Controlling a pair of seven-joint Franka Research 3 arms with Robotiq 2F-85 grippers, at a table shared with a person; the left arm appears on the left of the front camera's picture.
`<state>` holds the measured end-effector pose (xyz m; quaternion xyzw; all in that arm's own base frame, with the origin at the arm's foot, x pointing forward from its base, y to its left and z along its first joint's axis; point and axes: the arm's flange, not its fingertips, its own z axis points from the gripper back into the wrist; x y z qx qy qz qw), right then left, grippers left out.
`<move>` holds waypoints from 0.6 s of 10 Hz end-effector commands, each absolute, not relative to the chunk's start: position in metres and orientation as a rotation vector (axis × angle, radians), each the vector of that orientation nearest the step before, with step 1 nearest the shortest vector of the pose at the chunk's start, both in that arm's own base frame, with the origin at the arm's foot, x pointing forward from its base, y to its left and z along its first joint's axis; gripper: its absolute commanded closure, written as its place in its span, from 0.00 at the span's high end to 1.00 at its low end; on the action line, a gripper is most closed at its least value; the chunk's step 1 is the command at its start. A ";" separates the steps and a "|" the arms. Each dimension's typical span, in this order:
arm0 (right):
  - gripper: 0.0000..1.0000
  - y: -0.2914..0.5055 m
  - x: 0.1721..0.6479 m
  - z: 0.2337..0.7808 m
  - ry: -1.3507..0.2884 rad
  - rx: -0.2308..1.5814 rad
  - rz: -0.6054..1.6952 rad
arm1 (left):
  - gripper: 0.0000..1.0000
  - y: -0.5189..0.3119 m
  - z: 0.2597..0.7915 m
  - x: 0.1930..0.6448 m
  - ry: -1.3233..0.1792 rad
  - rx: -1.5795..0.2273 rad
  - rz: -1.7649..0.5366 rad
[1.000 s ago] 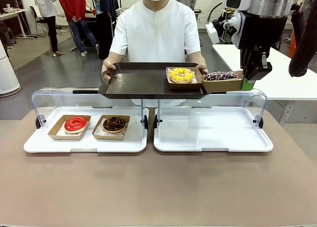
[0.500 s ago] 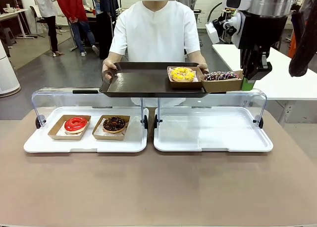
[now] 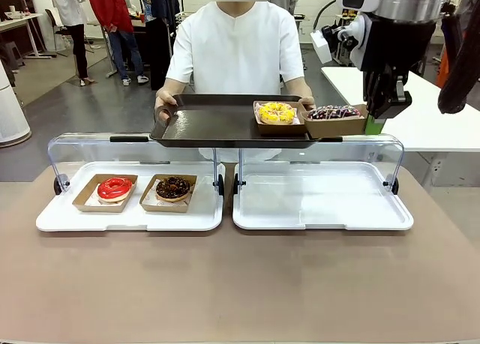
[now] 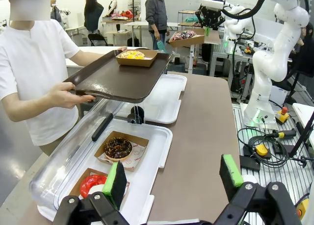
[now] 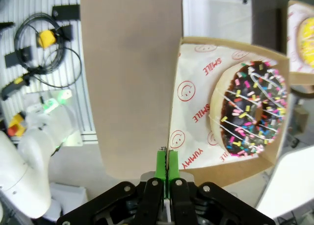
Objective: Provide the desired donut to the person.
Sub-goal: Place the picked Paper togo box onto the Handle tray extended by the person.
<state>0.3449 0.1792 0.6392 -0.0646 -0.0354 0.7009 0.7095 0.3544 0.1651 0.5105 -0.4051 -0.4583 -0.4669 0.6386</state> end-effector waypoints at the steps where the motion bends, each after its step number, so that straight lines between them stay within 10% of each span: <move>1: 0.02 0.206 0.344 0.672 -0.141 -0.156 1.530 | 1.00 0.166 0.512 0.353 -1.054 -0.929 -1.068; 6: 0.02 0.300 0.376 0.697 -0.269 -0.180 1.548 | 1.00 0.166 0.512 0.353 -1.054 -0.929 -1.068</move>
